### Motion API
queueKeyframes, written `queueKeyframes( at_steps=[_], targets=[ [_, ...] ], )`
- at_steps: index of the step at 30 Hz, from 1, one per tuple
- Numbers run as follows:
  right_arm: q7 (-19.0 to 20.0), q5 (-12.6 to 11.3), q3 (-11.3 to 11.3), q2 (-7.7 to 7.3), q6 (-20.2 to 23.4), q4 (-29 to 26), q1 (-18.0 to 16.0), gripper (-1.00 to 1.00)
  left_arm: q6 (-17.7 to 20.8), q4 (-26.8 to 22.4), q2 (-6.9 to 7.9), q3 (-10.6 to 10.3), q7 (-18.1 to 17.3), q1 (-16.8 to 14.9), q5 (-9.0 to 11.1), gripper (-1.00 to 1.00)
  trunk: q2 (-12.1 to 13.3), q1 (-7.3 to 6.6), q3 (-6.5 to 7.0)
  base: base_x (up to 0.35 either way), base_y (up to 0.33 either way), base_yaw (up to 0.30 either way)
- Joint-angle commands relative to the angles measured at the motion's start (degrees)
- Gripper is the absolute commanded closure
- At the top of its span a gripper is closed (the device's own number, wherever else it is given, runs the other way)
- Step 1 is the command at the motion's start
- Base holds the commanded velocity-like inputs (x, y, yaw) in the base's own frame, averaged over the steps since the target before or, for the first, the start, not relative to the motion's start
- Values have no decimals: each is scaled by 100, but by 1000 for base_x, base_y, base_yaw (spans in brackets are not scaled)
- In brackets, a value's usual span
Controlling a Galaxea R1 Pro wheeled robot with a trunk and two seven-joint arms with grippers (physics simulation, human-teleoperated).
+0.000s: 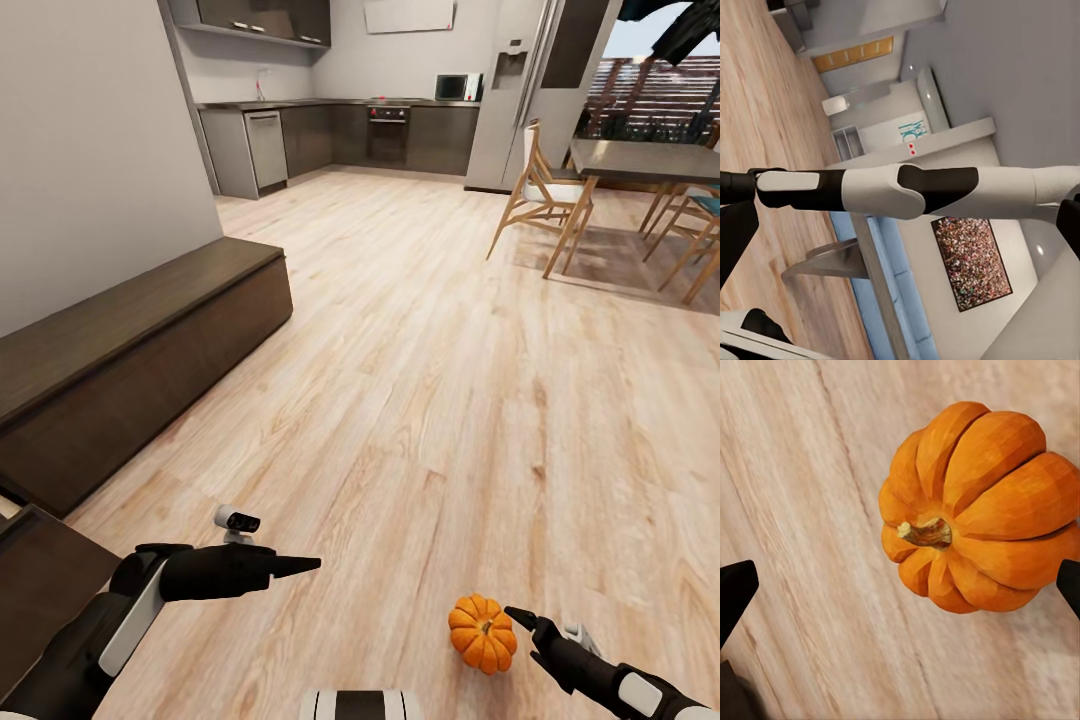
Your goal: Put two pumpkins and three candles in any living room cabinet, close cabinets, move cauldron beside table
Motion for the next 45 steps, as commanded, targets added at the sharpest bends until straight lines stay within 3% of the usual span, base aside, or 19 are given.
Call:
queueKeyframes(
  at_steps=[1, 7, 25, 40, 45],
  targets=[
    [20, -61, 41, -1, 38, 11, -6, -100, 60, 1, 4, -12, -7, -4, 23, -100, -2, -1, -4, 2, 0, 0],
    [-3, -61, 41, 0, 40, 11, -6, -100, 60, 2, 12, -12, -11, -3, 31, -100, -2, -1, -4, 0, 0, 0],
    [-7, -70, 33, 8, 32, 11, -6, -100, 53, 2, -17, -14, -2, -3, 23, -100, -26, 45, -403, 0, 0, 0],
    [-9, -70, 33, 8, 32, 11, -6, -100, 53, 2, -15, -12, -2, -3, 23, -100, -26, 45, -403, 0, 0, 0],
    [-14, -70, 33, 16, 30, 11, -6, -100, 56, 2, -15, -12, -2, -3, 23, -100, -33, 58, -514, 0, 0, 0]
  ],
)
